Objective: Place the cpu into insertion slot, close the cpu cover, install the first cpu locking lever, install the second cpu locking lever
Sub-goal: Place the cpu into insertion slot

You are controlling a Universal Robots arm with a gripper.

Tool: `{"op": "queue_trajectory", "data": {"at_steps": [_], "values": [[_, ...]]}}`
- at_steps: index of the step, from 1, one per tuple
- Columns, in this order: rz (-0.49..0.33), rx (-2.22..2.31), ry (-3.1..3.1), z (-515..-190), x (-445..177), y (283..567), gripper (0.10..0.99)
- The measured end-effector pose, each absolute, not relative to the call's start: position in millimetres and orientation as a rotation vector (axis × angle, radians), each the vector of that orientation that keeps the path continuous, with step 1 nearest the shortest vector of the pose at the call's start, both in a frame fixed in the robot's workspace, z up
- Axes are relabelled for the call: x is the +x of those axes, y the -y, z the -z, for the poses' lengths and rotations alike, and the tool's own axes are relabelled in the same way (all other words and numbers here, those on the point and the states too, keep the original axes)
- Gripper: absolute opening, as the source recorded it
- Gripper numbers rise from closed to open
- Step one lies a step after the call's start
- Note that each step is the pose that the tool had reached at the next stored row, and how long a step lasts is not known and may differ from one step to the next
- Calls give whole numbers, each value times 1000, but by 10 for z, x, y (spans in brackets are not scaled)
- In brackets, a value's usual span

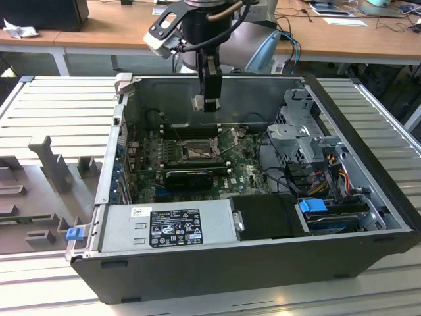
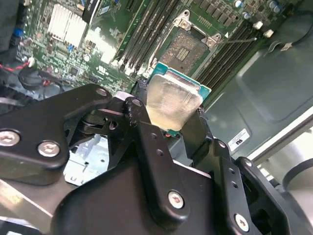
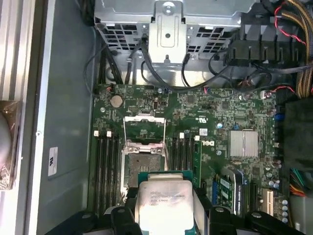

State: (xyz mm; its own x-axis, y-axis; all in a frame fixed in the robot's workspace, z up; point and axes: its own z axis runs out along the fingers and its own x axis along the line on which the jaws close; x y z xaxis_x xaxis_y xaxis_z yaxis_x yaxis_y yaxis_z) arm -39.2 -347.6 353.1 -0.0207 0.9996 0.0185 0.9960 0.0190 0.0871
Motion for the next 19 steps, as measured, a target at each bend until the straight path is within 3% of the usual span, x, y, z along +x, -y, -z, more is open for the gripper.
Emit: {"op": "queue_trajectory", "data": {"at_steps": [19], "values": [[-105, 2162, -2222, -3036, -394, 3468, 529]]}}
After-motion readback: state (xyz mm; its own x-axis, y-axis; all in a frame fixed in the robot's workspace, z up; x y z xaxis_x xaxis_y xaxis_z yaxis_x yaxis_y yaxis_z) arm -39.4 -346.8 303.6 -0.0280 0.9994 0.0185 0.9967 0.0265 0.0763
